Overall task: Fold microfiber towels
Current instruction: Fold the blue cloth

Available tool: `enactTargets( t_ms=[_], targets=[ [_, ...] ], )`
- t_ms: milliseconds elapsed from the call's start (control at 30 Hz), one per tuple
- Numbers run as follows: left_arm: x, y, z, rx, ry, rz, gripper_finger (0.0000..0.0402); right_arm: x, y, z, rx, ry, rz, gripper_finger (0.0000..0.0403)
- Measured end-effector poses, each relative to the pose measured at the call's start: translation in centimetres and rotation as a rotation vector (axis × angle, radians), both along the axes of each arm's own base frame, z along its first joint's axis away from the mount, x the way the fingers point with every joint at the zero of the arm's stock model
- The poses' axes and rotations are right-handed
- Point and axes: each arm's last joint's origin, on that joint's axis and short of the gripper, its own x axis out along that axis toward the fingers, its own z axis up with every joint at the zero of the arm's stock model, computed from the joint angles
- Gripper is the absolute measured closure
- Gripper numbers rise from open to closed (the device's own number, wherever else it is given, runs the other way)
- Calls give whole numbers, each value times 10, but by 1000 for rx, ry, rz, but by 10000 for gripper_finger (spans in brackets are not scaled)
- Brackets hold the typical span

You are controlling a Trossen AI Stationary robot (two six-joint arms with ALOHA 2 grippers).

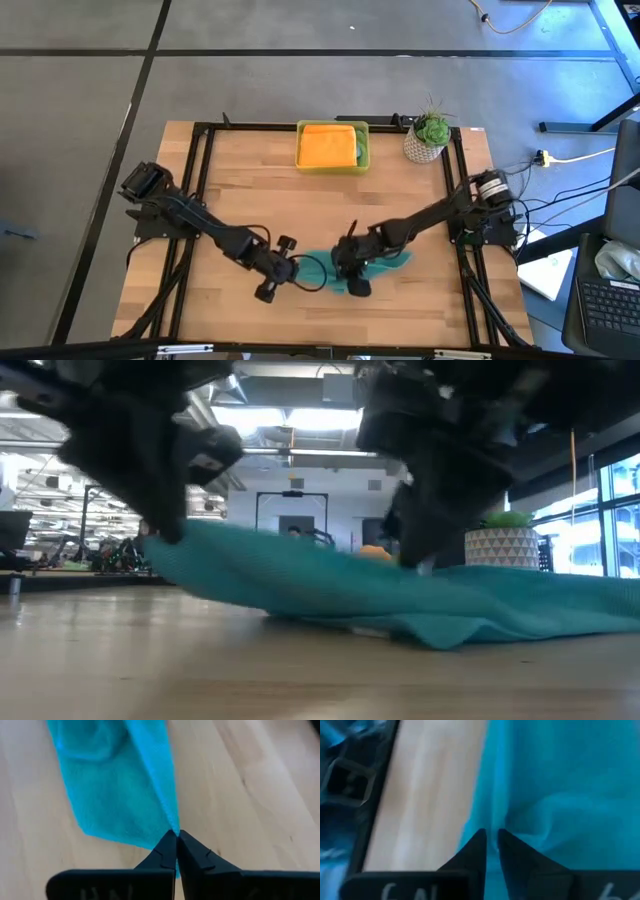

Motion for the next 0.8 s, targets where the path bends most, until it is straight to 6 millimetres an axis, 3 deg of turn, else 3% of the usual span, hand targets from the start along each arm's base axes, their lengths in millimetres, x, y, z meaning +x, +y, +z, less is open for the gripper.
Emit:
enactTargets(
  t_ms=[233,467,667,800],
  targets=[
    [-16,-12,-15,28,37,63,401,-5,26,-28,182,134,139,344],
    [-26,-16,-27,23,32,87,401,-4,20,-7,278,139,113,344],
    [-30,-17,-40,-13,-16,83,401,8,-5,13,-8,-125,-24,344],
    [-32,-15,-46,-9,-11,85,401,17,-22,7,-218,-212,-54,344]
  ],
)
